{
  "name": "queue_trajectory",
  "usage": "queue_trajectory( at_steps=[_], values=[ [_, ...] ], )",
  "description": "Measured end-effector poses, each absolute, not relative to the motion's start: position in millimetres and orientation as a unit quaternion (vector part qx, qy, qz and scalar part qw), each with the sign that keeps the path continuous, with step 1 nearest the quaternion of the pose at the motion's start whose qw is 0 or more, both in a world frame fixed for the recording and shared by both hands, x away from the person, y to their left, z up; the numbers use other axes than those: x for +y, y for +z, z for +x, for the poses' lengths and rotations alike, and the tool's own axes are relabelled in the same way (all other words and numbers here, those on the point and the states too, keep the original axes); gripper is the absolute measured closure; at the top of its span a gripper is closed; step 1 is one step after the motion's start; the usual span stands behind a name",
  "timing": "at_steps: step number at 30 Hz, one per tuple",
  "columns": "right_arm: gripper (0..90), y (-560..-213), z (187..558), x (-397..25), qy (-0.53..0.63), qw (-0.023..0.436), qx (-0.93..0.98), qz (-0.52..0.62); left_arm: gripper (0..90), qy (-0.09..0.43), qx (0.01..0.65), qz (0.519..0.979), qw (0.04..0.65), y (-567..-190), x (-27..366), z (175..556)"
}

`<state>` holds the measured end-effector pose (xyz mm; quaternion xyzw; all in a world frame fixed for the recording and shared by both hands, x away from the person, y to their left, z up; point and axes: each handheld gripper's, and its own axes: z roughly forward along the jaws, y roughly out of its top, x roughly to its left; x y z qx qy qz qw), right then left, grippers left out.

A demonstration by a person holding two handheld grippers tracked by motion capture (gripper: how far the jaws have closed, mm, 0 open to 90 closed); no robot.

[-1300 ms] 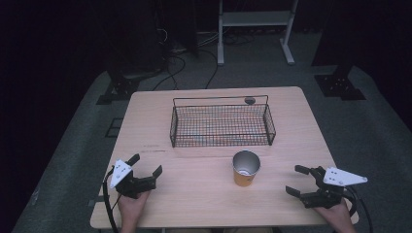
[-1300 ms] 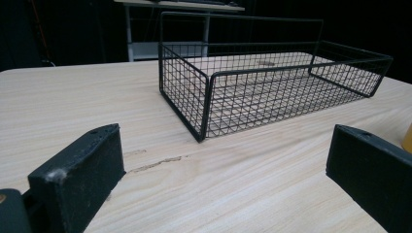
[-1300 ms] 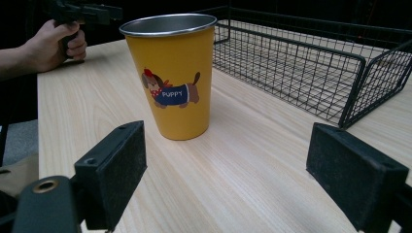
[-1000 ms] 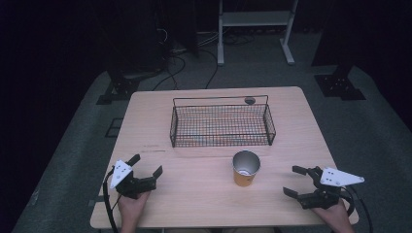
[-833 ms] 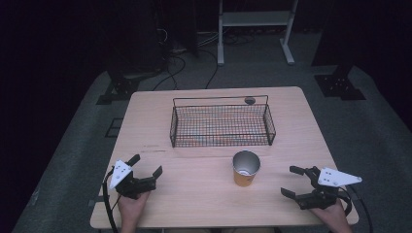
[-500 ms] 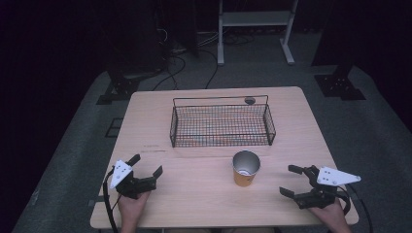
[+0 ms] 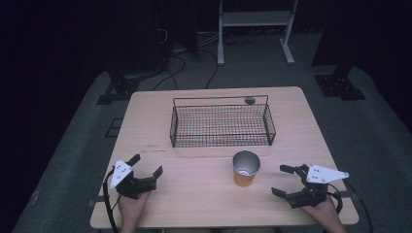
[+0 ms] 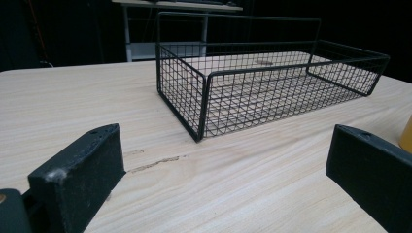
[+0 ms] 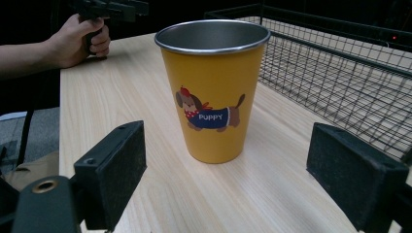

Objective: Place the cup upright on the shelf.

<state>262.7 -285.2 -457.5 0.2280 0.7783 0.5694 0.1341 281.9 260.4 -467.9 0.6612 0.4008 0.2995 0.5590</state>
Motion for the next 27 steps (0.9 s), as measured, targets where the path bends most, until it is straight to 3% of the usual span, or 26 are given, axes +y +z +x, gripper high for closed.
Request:
queue_trajectory(
  at_steps=[27],
  values=[
    [9.2,-443.8,287.1,-251.3,0.537,0.107,0.808,0.218,0.0,0.301,0.401,0.660,0.559,-467.8,260.6,281.7]
  ],
)
